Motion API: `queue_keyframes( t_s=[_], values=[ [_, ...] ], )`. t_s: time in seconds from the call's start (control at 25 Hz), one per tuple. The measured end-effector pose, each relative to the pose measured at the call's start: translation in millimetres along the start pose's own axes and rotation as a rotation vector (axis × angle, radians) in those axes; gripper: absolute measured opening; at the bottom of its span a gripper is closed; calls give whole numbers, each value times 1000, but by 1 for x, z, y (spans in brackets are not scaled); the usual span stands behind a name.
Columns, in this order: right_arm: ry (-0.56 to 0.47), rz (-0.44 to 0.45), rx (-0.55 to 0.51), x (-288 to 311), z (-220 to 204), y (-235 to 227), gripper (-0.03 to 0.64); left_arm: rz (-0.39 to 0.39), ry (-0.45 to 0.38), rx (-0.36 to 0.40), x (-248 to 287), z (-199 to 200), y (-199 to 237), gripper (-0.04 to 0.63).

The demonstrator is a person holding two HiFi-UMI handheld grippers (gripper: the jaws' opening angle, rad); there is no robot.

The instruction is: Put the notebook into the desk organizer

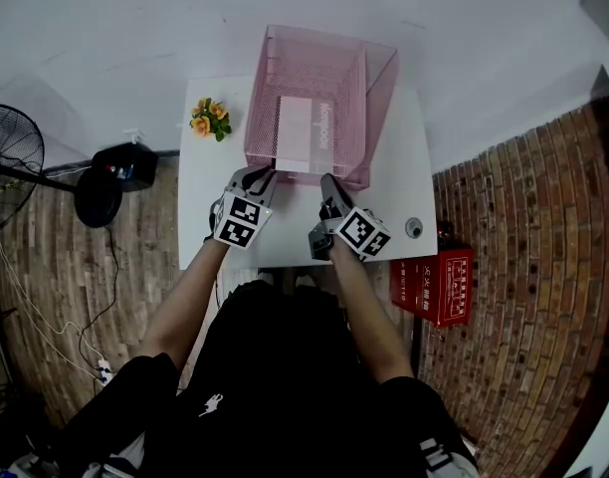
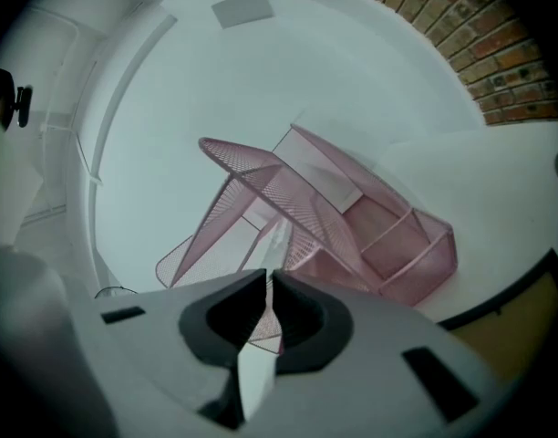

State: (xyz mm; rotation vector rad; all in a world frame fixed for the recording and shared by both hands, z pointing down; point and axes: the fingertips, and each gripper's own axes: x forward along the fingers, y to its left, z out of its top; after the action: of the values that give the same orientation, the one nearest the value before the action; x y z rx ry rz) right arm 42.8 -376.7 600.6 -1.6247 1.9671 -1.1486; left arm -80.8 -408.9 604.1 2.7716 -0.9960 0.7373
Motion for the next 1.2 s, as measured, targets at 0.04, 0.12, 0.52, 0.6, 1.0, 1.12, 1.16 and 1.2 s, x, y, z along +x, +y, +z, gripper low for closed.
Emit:
queue_keyframes(
  t_s=[0.04,0.12,0.52,0.6,1.0,1.12,1.16,1.2],
  values=[
    [-2,-1,-1,1,1,0,24,0,0,-2,0,1,0,48],
    [-6,2,6,3,2,4,18,3,2,-12,-1,0,0,48],
    [-1,6,-15,-3,1,8,20,66,-10,-136,-7,12,11,67],
    [-1,-3,-27,-9,-1,9,20,73,-12,-142,-11,10,10,97],
    [42,29,-206,-39,-4,31,13,113,-60,-121,-36,15,-8,12],
    [63,54,-267,-52,1,38,3,144,-67,-134,-51,18,-17,2],
    [73,61,-301,-56,4,41,2,153,-70,-140,-56,19,-21,2],
    [83,68,-342,-60,7,44,3,161,-77,-146,-62,21,-24,2]
  ],
)
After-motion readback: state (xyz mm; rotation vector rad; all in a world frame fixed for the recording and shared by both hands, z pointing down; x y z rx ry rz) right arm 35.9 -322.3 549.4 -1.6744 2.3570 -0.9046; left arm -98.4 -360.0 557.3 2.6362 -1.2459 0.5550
